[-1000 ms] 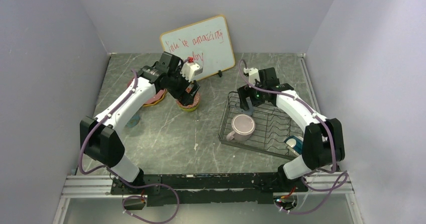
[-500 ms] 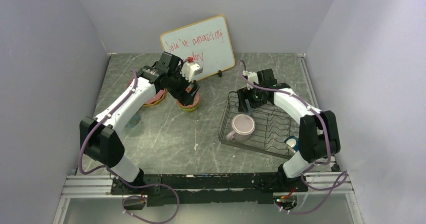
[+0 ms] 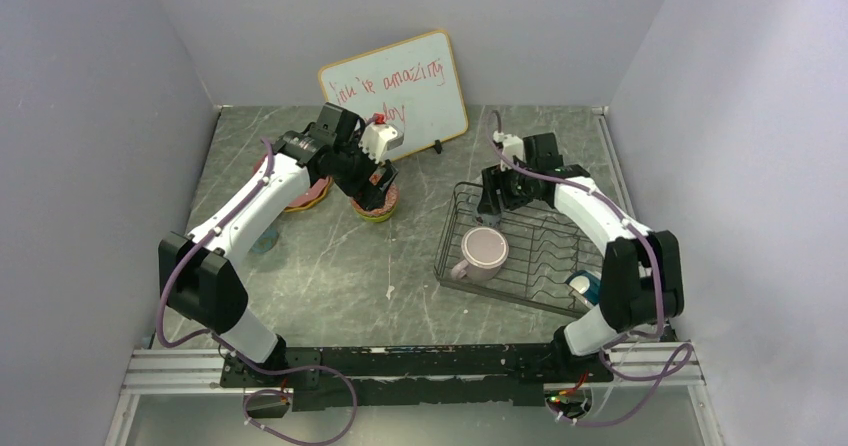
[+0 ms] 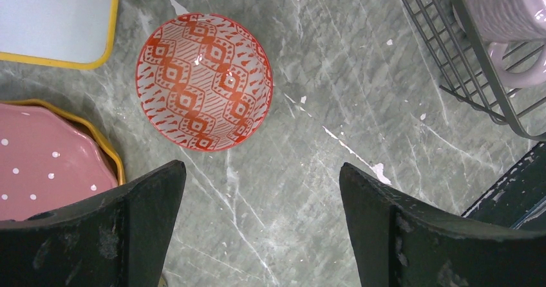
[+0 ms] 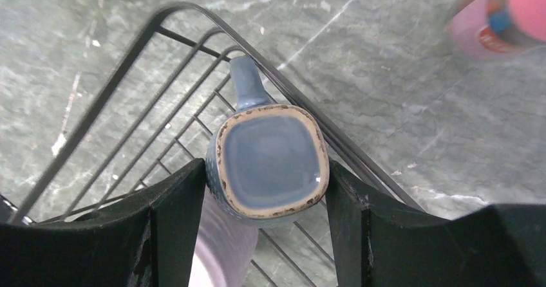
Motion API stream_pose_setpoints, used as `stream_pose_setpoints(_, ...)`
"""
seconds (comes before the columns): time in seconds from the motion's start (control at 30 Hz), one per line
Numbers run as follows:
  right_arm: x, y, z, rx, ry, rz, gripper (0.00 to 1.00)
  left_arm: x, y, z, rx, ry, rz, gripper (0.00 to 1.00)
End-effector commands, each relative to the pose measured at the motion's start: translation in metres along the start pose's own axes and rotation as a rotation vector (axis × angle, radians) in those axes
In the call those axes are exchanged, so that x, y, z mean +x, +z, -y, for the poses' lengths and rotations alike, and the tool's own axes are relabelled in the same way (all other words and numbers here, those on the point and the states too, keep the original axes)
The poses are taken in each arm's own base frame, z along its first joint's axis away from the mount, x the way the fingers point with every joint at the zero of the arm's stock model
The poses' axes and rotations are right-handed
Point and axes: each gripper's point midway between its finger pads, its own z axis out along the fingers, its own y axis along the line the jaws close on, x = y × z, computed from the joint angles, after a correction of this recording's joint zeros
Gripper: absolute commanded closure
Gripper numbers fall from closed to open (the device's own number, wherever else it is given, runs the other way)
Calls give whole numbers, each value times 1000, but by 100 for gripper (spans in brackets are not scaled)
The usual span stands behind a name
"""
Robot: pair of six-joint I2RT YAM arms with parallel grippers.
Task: Unload the mixed dishes from the dish rack
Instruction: Pick up the cup from the dish rack.
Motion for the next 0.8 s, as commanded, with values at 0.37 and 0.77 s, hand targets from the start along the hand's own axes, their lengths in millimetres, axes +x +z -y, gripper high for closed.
stream_pose_setpoints(0.37, -124, -145, -59, -125, -106, 626, 100, -95, -17, 43, 276, -127, 320, 5)
stream_pose_setpoints(0.77, -169, -197, -99, -375, 2, 814, 100, -183, -49, 99, 737, -335, 573, 5)
